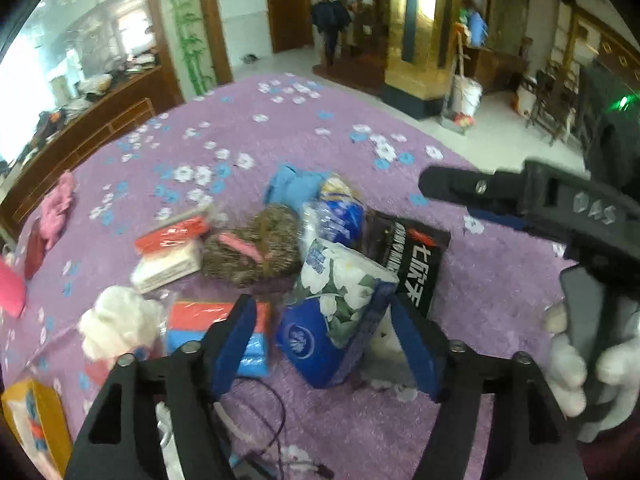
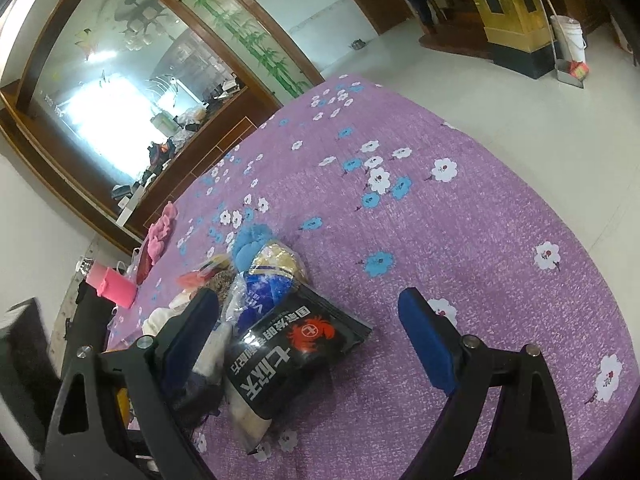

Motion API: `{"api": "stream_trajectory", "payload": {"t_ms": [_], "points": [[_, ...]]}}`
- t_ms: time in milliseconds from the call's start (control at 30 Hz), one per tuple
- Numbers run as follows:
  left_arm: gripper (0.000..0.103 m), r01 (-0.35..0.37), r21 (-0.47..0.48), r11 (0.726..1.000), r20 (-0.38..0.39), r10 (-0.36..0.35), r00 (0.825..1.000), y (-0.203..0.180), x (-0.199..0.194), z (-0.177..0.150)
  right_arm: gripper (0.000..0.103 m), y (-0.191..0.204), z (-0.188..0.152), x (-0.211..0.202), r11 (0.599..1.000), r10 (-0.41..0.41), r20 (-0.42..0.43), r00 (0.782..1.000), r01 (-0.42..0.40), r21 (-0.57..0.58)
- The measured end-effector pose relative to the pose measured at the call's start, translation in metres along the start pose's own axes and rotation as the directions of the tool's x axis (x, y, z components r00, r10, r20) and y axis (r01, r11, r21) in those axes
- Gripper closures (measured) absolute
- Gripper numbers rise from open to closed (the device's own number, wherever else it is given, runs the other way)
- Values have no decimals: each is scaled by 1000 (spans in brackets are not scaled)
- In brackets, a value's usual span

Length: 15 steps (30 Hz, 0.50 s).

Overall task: Organize soft objects
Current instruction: 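Grasp the blue-white tissue pack in the pile with the left gripper, then carry the blue-white pack and black snack bag over the yellow box with both grippers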

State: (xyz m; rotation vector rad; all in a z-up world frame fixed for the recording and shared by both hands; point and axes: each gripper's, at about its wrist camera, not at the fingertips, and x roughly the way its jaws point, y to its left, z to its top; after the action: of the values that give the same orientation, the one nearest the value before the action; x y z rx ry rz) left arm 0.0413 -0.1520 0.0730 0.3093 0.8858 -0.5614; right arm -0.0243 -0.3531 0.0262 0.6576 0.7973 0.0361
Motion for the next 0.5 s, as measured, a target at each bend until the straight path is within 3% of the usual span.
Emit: {"api": "stream_trajectory", "payload": {"t_ms": [67,167,233,300,333,500], "points": [[30,19,23,1000,-25,-19,1000,-4,11,1,12,-1,0,0,1000,0,1,1000,0,5],[33,85,-21,996,-58,-86,995,-3,29,3,12,-3,1,0,1000,-1,-1,1000,1,13],[57,112,-68,991,-64,-116,991,-1,34,4,12,-4,0,0,1000,-4,-1,1000,4,14],[72,120,-85,989,-70,-126,990,0,32,4,12,-4,1,1,1000,-6,-2,1000,6,15],[76,130,-89,988,-69,-136,988,1,29,4,12,-4,1,1,1000,-10,-3,1000,10,13],[76,161,-108,981,-8,-163,987,10,2,2,12,-4,0,4,1000,-27,-9,1000,27,3]]}}
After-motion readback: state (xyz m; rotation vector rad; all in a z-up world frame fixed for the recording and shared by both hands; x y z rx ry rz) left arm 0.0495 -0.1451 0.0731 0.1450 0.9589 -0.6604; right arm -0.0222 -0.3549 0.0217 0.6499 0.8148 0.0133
